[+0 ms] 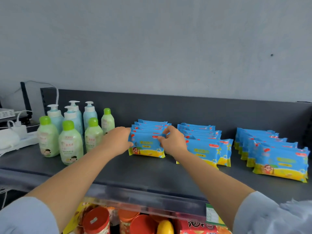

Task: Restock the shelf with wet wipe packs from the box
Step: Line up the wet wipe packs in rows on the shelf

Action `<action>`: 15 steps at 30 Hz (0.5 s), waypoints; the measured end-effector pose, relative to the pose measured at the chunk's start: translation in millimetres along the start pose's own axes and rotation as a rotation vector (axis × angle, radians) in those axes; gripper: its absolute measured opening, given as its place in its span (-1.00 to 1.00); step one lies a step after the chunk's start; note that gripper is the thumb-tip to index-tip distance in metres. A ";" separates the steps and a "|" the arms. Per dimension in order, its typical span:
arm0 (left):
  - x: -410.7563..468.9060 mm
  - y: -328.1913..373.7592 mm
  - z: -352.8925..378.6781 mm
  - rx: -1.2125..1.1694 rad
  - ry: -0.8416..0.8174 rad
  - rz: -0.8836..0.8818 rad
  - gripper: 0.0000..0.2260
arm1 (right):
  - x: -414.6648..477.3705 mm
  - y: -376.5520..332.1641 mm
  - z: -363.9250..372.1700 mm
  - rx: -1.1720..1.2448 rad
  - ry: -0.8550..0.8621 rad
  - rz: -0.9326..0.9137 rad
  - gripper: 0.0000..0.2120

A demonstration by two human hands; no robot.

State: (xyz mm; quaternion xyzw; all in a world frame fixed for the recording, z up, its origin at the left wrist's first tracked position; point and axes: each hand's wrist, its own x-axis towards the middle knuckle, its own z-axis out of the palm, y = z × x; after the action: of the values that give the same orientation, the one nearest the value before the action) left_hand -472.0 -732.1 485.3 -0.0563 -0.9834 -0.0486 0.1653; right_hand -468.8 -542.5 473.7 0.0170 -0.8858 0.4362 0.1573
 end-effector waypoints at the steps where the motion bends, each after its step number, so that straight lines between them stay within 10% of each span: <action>1: 5.2 -2.2 3.3 -0.010 -0.001 0.022 -0.69 | 0.9 -0.1 0.7 -0.102 0.005 -0.026 -0.84; 9: 29.7 -12.4 18.7 -0.067 0.054 0.123 -0.32 | 6.6 -3.8 2.0 -0.552 0.052 -0.188 -0.74; 15: 39.5 -13.1 18.3 -0.211 -0.121 0.187 -0.16 | 11.7 -11.3 -2.7 -0.870 -0.092 -0.313 -0.26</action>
State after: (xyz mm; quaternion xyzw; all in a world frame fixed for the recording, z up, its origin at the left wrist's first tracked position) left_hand -516.7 -739.2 480.2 -0.1675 -0.9715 -0.1325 0.1026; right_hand -477.4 -546.2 487.3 0.1023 -0.9793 -0.0059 0.1744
